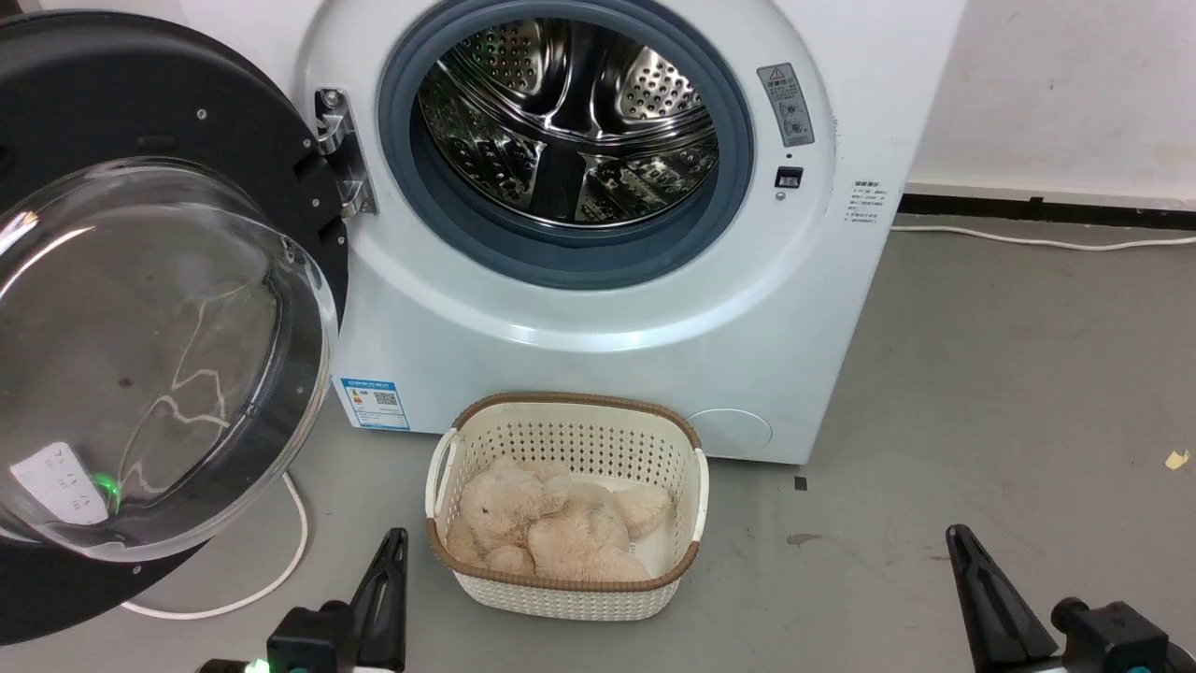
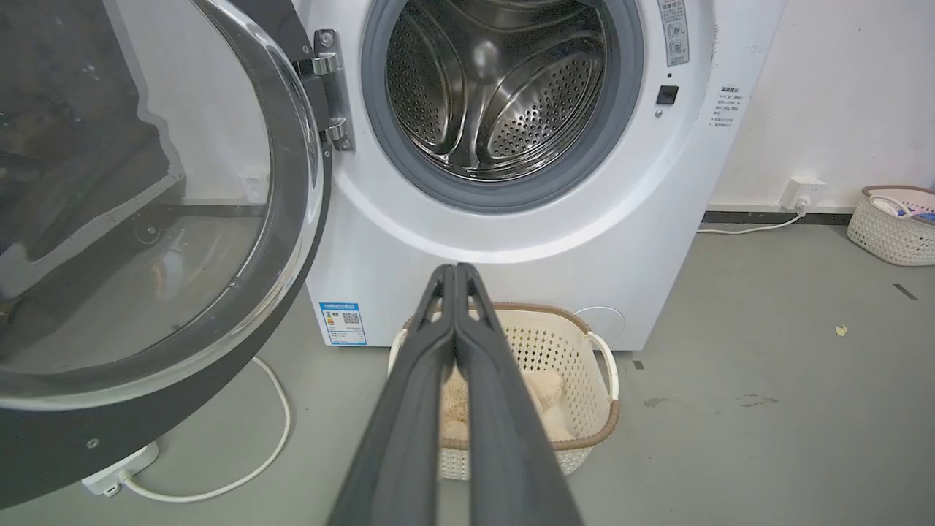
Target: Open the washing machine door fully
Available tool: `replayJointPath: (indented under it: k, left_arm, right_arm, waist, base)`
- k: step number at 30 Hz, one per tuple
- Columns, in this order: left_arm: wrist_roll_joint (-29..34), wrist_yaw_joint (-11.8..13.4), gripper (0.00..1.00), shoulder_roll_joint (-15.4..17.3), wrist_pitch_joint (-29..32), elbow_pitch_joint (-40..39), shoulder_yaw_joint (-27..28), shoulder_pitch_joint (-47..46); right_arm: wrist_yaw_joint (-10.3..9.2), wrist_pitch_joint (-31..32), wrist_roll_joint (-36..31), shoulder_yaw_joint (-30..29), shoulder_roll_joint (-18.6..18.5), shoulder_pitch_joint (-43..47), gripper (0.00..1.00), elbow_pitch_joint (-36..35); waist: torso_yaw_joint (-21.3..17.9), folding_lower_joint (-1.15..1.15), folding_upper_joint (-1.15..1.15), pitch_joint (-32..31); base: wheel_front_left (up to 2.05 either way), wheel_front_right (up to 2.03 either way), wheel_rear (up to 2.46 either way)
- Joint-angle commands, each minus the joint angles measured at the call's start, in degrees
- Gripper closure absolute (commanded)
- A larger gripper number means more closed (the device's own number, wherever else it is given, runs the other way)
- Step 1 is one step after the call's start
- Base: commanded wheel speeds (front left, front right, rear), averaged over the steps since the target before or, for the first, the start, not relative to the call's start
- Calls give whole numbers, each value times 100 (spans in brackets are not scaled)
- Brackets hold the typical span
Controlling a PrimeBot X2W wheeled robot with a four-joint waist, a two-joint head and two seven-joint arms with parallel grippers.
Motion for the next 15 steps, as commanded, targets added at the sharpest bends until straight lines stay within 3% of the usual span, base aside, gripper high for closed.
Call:
replayJointPath:
  k: [1, 15]
  left_arm:
    - [54, -20, 100, -28, 37, -34, 45, -95]
    - [174, -82, 100, -100, 200, -86, 179, -158]
  right_arm:
    - [-1, 40, -52, 12, 4, -124, 100, -29]
    - [-2, 205, -103, 49, 5, -217, 100, -53]
  waist:
    - [-3, 0, 0, 2]
    - [-38, 0, 0, 22]
  base:
    - [0, 0, 0]
    - [0, 0, 0]
